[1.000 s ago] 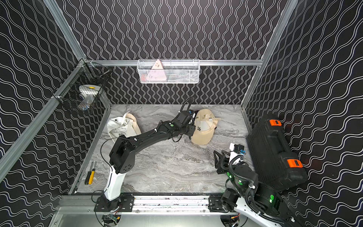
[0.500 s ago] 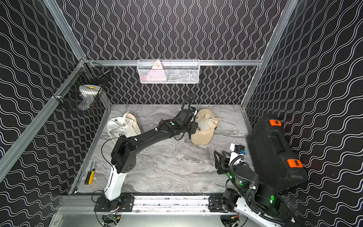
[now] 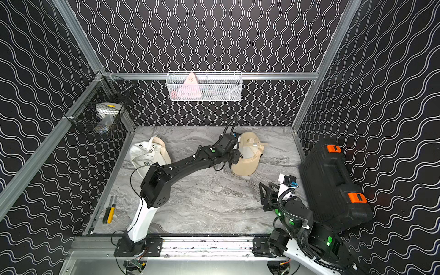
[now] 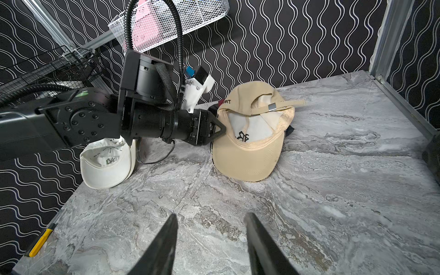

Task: Open the adjustable buckle of the baseball cap
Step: Pick up the baseball cap.

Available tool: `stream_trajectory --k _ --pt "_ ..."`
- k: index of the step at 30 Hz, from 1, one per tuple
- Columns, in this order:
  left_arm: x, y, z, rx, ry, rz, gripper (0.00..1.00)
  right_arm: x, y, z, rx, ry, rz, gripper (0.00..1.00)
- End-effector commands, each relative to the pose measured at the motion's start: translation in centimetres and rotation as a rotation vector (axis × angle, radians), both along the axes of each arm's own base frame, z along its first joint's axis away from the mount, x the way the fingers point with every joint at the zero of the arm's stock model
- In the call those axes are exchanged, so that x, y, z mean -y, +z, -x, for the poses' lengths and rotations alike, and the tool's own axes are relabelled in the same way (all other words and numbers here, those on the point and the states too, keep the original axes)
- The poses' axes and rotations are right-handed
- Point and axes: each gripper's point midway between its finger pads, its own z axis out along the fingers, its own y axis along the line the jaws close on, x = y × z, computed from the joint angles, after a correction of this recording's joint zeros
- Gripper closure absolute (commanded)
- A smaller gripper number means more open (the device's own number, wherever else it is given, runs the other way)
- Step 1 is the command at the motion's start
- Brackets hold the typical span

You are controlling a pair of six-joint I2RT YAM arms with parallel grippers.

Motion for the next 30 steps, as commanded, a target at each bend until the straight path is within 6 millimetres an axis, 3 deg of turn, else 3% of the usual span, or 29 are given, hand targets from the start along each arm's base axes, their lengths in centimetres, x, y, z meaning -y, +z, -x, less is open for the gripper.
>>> stream_trajectory --k 1,3,11,25,30 --pt "0.2 0.3 0.2 -0.005 -0.009 0.005 0.93 0.2 0.3 -0.2 0.010 -0.018 -0.016 0.52" --pt "0.0 0.8 0.3 0.003 -0.010 0.005 1.00 0.1 0.2 -0.2 0.008 -0.020 -0.011 0.52" --pt "-1.6 4.8 2.1 0.051 -0.004 0.041 1.00 0.2 -0.1 -0.4 -0.008 -0.031 0.009 0.52" --pt "-7.1 9.6 8.9 0.116 -0.007 0.036 1.00 1.0 0.8 -0.3 0.001 -0.064 0.008 0.51" --pt "-9.6 11.5 11.6 0.146 -0.005 0.046 1.00 -0.2 1.0 -0.4 -0.033 -0.026 -0.014 0.50"
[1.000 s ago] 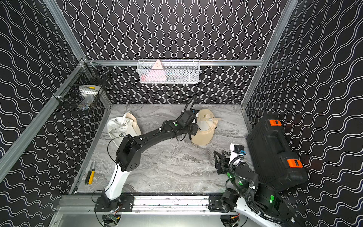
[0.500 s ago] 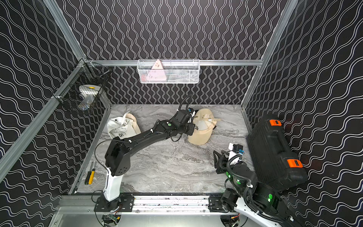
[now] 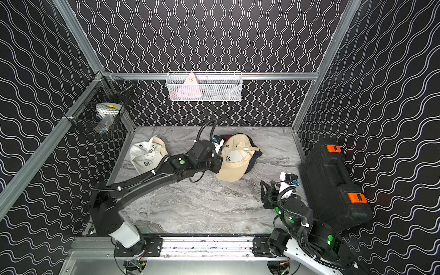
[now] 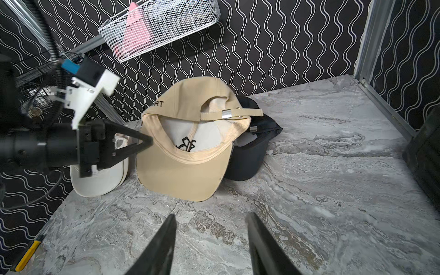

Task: Open the adjustable buckle of the baseball cap
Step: Pick up the baseball cap.

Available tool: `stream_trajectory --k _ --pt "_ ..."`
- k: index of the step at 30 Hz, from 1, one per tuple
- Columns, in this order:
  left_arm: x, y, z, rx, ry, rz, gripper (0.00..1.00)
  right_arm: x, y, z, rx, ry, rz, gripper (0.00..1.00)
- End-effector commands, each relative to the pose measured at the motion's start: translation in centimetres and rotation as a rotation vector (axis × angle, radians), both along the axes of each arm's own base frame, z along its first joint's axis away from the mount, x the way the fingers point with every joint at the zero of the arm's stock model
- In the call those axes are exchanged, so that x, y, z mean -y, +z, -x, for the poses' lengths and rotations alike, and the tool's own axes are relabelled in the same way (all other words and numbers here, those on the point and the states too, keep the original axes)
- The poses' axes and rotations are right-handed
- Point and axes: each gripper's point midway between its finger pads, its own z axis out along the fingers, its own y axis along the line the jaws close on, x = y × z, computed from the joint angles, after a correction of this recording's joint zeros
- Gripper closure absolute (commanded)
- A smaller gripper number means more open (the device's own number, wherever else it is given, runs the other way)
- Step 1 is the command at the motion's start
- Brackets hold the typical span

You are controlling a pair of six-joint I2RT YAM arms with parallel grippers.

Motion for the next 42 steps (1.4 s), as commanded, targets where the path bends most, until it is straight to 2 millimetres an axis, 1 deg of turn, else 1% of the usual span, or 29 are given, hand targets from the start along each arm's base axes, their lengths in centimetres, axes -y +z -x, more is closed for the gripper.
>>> stream_trajectory --k 1,3,5,7,10,13,15,16,18,19,21,23,25,27,30,35,37,39,42 --pt "-1.4 2.5 1.0 0.060 0.018 0.027 1.00 -1.2 0.1 0.0 -0.048 0.035 -0.019 0.50" --pt "-2.4 3.4 2.0 0.075 0.021 0.034 1.00 -2.4 -0.4 -0.5 -0.106 0.048 0.027 0.50" --pt "-3.4 4.3 3.1 0.090 0.022 0.049 1.00 -4.0 -0.8 -1.3 -0.147 0.069 0.072 0.50" --pt "-4.5 4.8 3.9 0.101 0.028 0.049 1.00 -5.3 -0.7 -2.1 -0.155 0.084 0.092 0.50" --pt "-6.1 5.4 5.2 0.115 0.035 0.050 1.00 -7.1 -0.1 -3.5 -0.149 0.094 0.118 0.49" --pt "-7.5 5.8 6.2 0.130 0.041 0.046 1.00 -9.1 -0.1 -5.5 -0.178 0.120 0.133 0.47" --pt "-8.2 6.1 6.7 0.143 0.044 0.051 1.00 -9.6 -0.2 -7.6 -0.223 0.139 0.072 0.47" --pt "-8.6 6.2 6.9 0.149 0.046 0.051 1.00 -9.6 -0.2 -9.0 -0.250 0.160 0.004 0.46" --pt "-9.2 6.5 7.3 0.159 0.050 0.051 1.00 -9.4 0.3 -11.5 -0.272 0.195 -0.135 0.46" --pt "-9.6 6.6 7.5 0.165 0.052 0.047 1.00 -8.7 0.5 -13.0 -0.279 0.187 -0.190 0.46" --pt "-10.1 6.8 7.8 0.173 0.059 0.051 1.00 -8.7 0.9 -14.6 -0.301 0.204 -0.242 0.46" --pt "-10.5 6.8 8.2 0.173 0.063 0.061 1.00 -9.2 1.8 -15.5 -0.305 0.242 -0.285 0.45" --pt "-10.6 6.8 8.5 0.171 0.060 0.074 1.00 -9.7 2.2 -15.5 -0.303 0.275 -0.320 0.45" --pt "-10.6 6.5 8.8 0.162 0.054 0.091 1.00 -10.0 2.1 -15.1 -0.303 0.297 -0.360 0.44" --pt "-10.7 6.3 9.2 0.151 0.053 0.128 1.00 -10.4 1.2 -14.1 -0.311 0.333 -0.420 0.43" --pt "-10.8 6.0 9.3 0.141 0.072 0.162 1.00 -11.1 -1.1 -12.6 -0.347 0.379 -0.505 0.42" --pt "-10.7 6.1 9.3 0.139 0.077 0.173 1.00 -11.1 -2.1 -12.3 -0.361 0.383 -0.513 0.42" --pt "-10.7 6.2 9.4 0.134 0.078 0.186 1.00 -11.3 -2.7 -12.0 -0.371 0.397 -0.527 0.42" --pt "-10.4 6.5 9.4 0.128 0.075 0.201 1.00 -11.4 -3.0 -12.0 -0.357 0.404 -0.543 0.42"
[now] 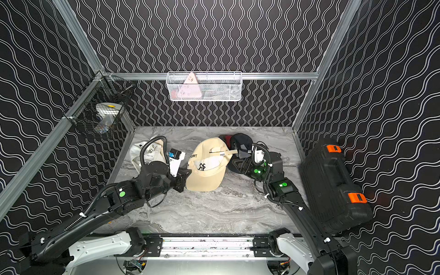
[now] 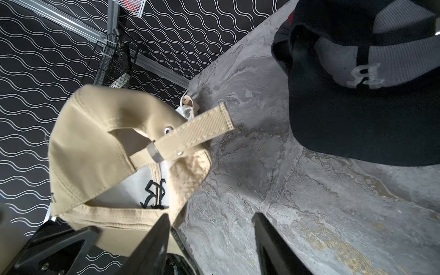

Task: Open the adjustable buckle of the baseball cap
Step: Pick up the baseball cap.

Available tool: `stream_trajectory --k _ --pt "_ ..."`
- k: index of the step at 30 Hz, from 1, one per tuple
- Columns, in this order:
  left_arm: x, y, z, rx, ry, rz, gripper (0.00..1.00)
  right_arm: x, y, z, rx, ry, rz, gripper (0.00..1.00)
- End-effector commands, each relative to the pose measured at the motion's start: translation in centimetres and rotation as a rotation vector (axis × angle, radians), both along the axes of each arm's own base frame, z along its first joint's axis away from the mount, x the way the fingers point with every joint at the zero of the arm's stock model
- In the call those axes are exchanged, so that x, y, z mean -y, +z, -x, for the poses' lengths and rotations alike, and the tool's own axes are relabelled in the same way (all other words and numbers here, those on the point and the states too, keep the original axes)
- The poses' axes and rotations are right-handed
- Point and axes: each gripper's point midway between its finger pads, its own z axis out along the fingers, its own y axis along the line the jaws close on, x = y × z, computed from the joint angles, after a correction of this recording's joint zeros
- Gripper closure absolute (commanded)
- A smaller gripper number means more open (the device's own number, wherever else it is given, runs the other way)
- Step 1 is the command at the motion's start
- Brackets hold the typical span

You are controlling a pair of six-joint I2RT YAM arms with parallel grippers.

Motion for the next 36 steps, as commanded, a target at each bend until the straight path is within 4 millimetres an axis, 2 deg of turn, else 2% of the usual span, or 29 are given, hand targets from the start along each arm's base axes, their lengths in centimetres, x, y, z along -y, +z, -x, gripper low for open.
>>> stream_trajectory --k 1,9,16,22,29,32,36 --pt "0.8 1.6 -0.3 0.020 0.003 0.075 1.00 -0.6 1.6 -0.5 0.064 0.014 -0.071 0.42" --pt "1.0 1.9 -0.5 0.016 -0.001 0.071 1.00 -1.7 1.3 -2.6 0.053 0.036 -0.127 0.42" --pt "1.3 1.9 0.2 -0.001 -0.032 0.097 1.00 -2.5 1.1 -4.3 0.058 0.055 -0.162 0.42" --pt "1.5 1.9 0.6 -0.014 -0.044 0.120 1.00 -3.0 1.5 -4.6 0.074 0.085 -0.198 0.44" --pt "2.4 1.4 1.2 -0.036 -0.095 0.151 1.00 -3.6 2.8 -4.4 0.141 0.152 -0.266 0.47" --pt "2.6 1.4 1.3 -0.043 -0.110 0.143 1.00 -4.2 3.5 -4.5 0.158 0.199 -0.332 0.52" --pt "2.4 1.3 1.5 -0.041 -0.110 0.135 1.00 -4.6 4.9 -4.4 0.185 0.246 -0.396 0.70"
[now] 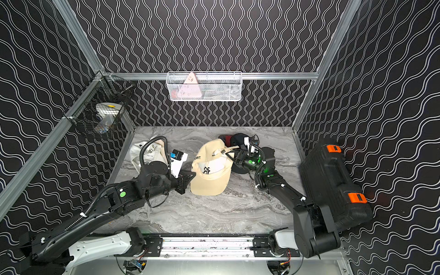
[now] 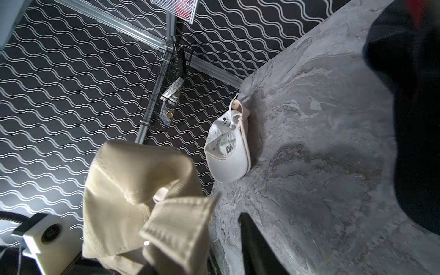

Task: Open the adjustable buckle of the baseball cap
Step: Pick up the baseball cap.

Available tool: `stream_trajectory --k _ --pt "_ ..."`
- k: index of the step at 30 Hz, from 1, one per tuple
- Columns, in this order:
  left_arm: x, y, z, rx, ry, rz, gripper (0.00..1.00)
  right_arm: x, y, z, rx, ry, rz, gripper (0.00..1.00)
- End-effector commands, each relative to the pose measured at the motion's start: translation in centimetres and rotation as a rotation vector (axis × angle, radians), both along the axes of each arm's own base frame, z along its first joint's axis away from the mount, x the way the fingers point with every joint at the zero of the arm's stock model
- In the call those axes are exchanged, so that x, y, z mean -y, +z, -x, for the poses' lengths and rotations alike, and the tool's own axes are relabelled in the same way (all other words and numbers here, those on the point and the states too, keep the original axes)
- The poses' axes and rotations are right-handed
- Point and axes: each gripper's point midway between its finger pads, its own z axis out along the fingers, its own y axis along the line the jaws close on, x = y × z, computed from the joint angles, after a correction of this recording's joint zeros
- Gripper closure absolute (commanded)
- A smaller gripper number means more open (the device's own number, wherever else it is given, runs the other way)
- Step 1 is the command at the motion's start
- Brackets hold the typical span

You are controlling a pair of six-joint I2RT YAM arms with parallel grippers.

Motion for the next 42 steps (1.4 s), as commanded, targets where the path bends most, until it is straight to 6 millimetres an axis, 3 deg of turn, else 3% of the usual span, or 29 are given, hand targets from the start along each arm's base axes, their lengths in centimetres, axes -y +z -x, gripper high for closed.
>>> stream_trajectory --k 1,5,7,10,14,19,21,28,30,32,37,40,42 --pt "0.5 0.8 0.3 0.012 -0.023 0.037 1.00 -0.3 4.0 0.7 0.121 0.051 -0.096 0.77" --pt "-0.1 -1.5 0.8 -0.018 -0.028 0.001 1.00 -0.2 5.3 1.7 0.152 0.060 -0.080 0.93" --pt "-0.6 -2.9 1.2 -0.035 -0.019 -0.018 1.00 0.0 6.1 2.7 0.168 0.060 -0.053 0.96" --pt "-1.4 -4.0 1.6 -0.047 -0.015 -0.050 1.00 0.5 7.0 4.4 0.196 0.042 0.025 0.97" --pt "-1.5 -4.6 2.2 -0.063 -0.040 -0.074 0.89 0.8 8.1 6.7 0.235 0.017 0.111 0.97" --pt "-1.1 -4.4 2.8 -0.053 -0.069 -0.049 0.95 0.6 9.2 8.6 0.284 -0.010 0.165 0.92" --pt "-1.1 -4.5 2.9 -0.052 -0.069 -0.060 1.00 0.9 9.5 8.8 0.300 -0.044 0.186 0.91" --pt "-1.3 -5.1 3.4 -0.062 -0.075 -0.083 1.00 2.2 11.0 8.9 0.372 -0.131 0.211 0.91" --pt "-0.9 -5.5 3.5 -0.070 -0.086 -0.088 1.00 2.2 11.5 8.8 0.387 -0.136 0.195 0.91" --pt "-0.4 -5.8 3.6 -0.074 -0.098 -0.091 1.00 1.7 11.9 9.1 0.415 -0.103 0.169 1.00" --pt "0.7 -7.0 3.7 -0.076 -0.118 -0.126 1.00 1.2 13.3 9.4 0.427 -0.076 0.122 1.00" --pt "1.5 -7.9 3.7 -0.072 -0.130 -0.151 1.00 1.9 13.9 9.7 0.442 -0.108 0.134 0.91" --pt "2.0 -8.3 3.8 -0.069 -0.141 -0.156 1.00 2.4 14.1 10.0 0.452 -0.130 0.153 0.91"
